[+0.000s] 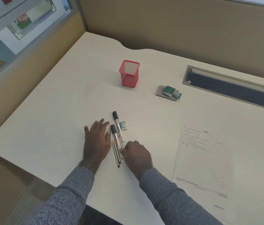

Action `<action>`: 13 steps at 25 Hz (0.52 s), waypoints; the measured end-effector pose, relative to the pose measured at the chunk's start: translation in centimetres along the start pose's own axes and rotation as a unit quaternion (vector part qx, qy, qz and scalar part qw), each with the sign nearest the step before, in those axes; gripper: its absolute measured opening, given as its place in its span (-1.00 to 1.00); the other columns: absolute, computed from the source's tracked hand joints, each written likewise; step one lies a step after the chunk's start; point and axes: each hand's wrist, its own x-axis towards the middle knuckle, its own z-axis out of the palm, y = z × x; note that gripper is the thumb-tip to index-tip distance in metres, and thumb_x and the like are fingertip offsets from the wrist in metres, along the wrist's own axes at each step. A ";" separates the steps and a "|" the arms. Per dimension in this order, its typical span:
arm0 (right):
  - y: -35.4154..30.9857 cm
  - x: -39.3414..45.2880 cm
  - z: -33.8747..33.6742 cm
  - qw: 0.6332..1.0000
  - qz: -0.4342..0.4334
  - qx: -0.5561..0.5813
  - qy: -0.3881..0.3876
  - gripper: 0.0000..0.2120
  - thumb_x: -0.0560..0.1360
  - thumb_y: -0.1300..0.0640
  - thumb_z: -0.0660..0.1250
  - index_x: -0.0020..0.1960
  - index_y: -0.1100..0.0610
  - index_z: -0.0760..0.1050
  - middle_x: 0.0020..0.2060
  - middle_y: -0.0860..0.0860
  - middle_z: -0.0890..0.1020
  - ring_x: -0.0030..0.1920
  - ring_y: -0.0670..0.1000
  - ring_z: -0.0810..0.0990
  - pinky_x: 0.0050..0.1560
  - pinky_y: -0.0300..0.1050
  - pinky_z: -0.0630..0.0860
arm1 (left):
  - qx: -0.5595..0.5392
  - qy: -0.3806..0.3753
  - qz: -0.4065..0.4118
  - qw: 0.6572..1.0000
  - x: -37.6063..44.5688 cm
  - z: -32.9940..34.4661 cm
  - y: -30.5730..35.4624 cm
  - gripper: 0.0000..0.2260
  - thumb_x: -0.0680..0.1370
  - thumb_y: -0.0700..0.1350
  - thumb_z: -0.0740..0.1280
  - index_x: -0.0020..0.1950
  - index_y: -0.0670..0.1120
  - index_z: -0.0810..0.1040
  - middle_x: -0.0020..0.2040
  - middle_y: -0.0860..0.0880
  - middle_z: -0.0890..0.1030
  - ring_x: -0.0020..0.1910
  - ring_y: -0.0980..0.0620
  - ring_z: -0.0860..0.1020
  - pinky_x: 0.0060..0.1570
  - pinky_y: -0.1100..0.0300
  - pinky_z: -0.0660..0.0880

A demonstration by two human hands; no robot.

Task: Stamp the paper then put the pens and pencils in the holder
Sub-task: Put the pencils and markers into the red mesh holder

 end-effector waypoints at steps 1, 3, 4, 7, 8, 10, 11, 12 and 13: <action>0.0 0.2 0.0 1.000 0.002 -0.002 -0.002 -0.71 0.58 -0.09 0.16 0.09 0.09 0.49 0.04 0.05 0.53 0.06 0.12 0.49 0.00 -0.02 0.42 | 0.000 -0.001 -0.001 1.000 0.0 0.1 0.0 -0.59 0.51 -0.13 0.14 0.35 -0.06 0.45 0.43 -0.07 0.42 0.44 -0.10 0.31 0.44 -0.23 0.01; 0.2 0.3 0.1 1.000 -0.006 -0.019 -0.001 -0.77 0.59 -0.03 0.16 0.08 0.09 0.48 0.03 0.06 0.53 0.05 0.13 0.51 -0.01 -0.03 0.46 | 0.002 -0.006 0.000 1.000 0.0 0.3 -0.1 -0.58 0.50 -0.11 0.12 0.35 -0.05 0.45 0.42 -0.07 0.44 0.43 -0.09 0.32 0.43 -0.24 0.04; 0.3 0.4 0.1 1.000 -0.007 -0.025 0.002 -0.79 0.58 -0.01 0.17 0.08 0.08 0.48 0.03 0.05 0.53 0.04 0.13 0.51 -0.02 -0.04 0.46 | 0.003 -0.009 0.001 1.000 -0.1 0.3 -0.1 -0.58 0.50 -0.10 0.11 0.35 -0.05 0.45 0.41 -0.07 0.44 0.44 -0.10 0.32 0.43 -0.24 0.04; -0.2 0.5 0.0 0.999 -0.008 -0.041 0.005 -0.78 0.55 -0.03 0.20 0.11 0.07 0.46 0.06 0.04 0.53 0.05 0.13 0.52 -0.03 -0.04 0.43 | 0.002 -0.009 0.008 1.000 -0.2 0.4 0.0 -0.58 0.51 -0.10 0.12 0.35 -0.06 0.45 0.41 -0.07 0.45 0.43 -0.10 0.33 0.42 -0.24 0.05; -0.4 0.6 0.0 0.999 -0.013 -0.049 0.011 -0.76 0.55 -0.04 0.20 0.12 0.07 0.46 0.06 0.04 0.52 0.05 0.13 0.52 -0.02 -0.03 0.43 | 0.004 -0.006 0.011 1.000 -0.1 0.5 0.1 -0.58 0.50 -0.10 0.12 0.34 -0.07 0.46 0.40 -0.07 0.45 0.42 -0.10 0.34 0.42 -0.24 0.06; -0.8 0.6 0.0 0.998 -0.020 -0.052 0.020 -0.74 0.54 -0.06 0.20 0.12 0.07 0.45 0.06 0.04 0.53 0.03 0.13 0.52 -0.03 -0.03 0.43 | 0.002 -0.006 0.013 1.000 -0.1 0.5 0.1 -0.58 0.50 -0.10 0.11 0.34 -0.07 0.46 0.39 -0.07 0.46 0.42 -0.09 0.35 0.42 -0.24 0.06; -0.9 0.6 0.0 0.998 -0.020 -0.051 0.021 -0.73 0.54 -0.07 0.20 0.12 0.07 0.45 0.05 0.04 0.53 0.02 0.12 0.53 -0.04 -0.04 0.42 | -0.004 -0.008 0.011 1.000 -0.1 0.5 0.1 -0.58 0.50 -0.10 0.11 0.35 -0.07 0.46 0.40 -0.07 0.46 0.42 -0.08 0.34 0.43 -0.23 0.04; -0.9 0.5 0.1 0.998 -0.020 -0.051 0.019 -0.72 0.53 -0.08 0.21 0.13 0.07 0.45 0.05 0.03 0.53 0.02 0.12 0.53 -0.05 -0.04 0.41 | -0.009 -0.012 0.009 1.000 -0.2 0.5 0.1 -0.57 0.50 -0.10 0.11 0.35 -0.07 0.45 0.40 -0.06 0.45 0.43 -0.07 0.33 0.44 -0.22 0.02; -1.0 0.5 0.1 0.998 -0.018 -0.055 0.018 -0.72 0.53 -0.08 0.21 0.14 0.07 0.45 0.05 0.03 0.52 0.02 0.12 0.53 -0.08 -0.05 0.40 | -0.013 -0.014 0.010 1.000 -0.2 0.5 0.1 -0.57 0.51 -0.09 0.10 0.36 -0.07 0.44 0.40 -0.06 0.44 0.43 -0.06 0.32 0.44 -0.22 0.01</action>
